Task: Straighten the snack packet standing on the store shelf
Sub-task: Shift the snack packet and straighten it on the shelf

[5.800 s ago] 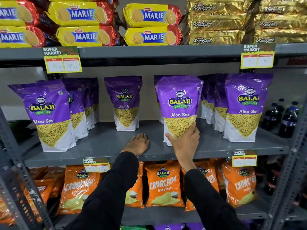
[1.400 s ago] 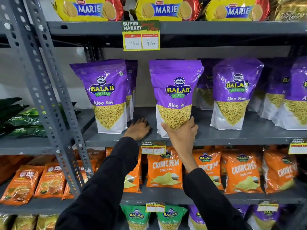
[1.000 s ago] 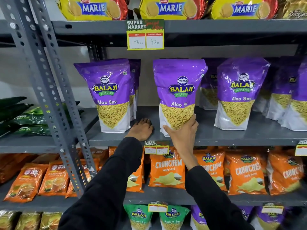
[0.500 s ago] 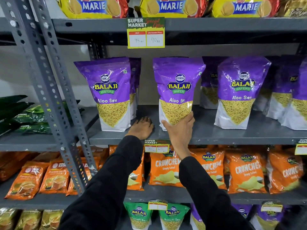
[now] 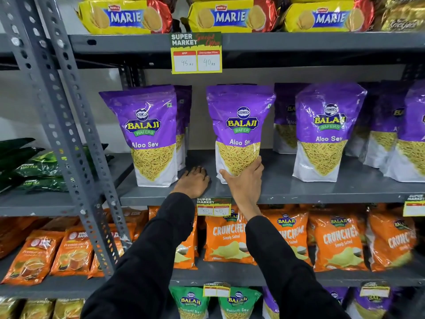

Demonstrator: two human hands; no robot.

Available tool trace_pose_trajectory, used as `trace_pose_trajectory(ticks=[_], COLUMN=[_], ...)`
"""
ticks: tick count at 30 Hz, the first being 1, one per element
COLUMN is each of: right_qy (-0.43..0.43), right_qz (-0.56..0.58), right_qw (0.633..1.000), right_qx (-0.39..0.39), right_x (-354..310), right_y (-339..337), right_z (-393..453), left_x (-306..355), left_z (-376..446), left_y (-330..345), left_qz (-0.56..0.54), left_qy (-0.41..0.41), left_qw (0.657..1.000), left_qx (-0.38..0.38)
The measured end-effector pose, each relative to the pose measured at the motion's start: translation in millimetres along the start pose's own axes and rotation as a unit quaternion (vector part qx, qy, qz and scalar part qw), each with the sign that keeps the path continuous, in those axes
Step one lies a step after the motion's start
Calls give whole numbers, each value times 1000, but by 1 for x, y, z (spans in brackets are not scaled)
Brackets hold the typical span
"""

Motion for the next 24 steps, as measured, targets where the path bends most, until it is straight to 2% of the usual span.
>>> trace_pose_trajectory(ticks=[10, 24], right_qy=[-8, -6], right_qz=[13, -7], right_qw=[999, 1000], right_qx=[-29, -27], right_x=[0, -3], right_y=[1, 0], right_z=[3, 2], left_x=[-4, -5], left_z=[4, 6], left_y=[5, 7], left_qz=[-20, -19], left_qy=[-6, -11], left_qw=[1000, 1000], left_qx=[6, 10])
Point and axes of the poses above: each hand's wrist, its own z-axis towards the middle knuckle, its own y-axis out of the palm, x = y × z, the point moved 4 cm from there along z, towards the middle knuckle, and after that the axes turned 4 degrees about x, right-handed, at the moved point
